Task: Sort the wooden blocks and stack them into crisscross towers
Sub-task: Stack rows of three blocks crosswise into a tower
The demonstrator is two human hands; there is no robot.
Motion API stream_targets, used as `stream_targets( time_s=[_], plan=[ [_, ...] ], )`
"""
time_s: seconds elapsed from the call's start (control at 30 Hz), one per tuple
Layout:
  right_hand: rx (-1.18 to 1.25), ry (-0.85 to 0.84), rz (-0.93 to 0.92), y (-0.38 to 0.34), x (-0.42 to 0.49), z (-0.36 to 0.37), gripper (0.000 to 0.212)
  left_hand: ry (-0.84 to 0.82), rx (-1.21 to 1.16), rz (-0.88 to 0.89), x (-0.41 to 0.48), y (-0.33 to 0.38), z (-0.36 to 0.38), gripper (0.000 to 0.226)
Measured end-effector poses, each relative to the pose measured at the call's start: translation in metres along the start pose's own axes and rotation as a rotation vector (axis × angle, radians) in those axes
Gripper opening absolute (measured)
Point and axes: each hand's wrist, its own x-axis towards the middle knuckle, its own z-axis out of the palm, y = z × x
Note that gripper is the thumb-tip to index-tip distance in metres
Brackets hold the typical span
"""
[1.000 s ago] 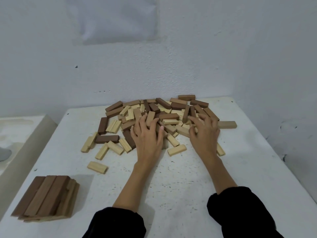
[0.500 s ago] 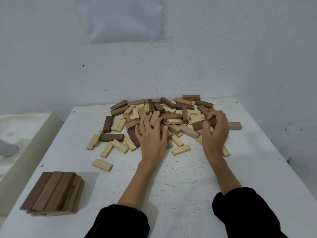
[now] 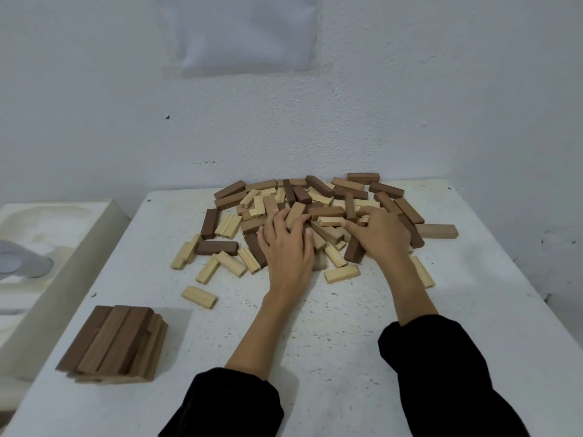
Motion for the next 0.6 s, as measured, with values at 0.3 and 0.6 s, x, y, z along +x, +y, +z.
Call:
stream_targets(
  time_s=[0.3, 0.6],
  plan=[
    [0.02, 0.13, 0.021, -0.012, -0.006, 0.002, 0.023, 0.103, -0.036, -0.042, 0.001, -0.004, -0.003, 0.029],
    [0.349, 0.687, -0.251, -0.01, -0.054, 0.01, 0.032, 0.144, -0.181, 0.087, -0.014, -0.004, -0.028, 0.029]
  ],
)
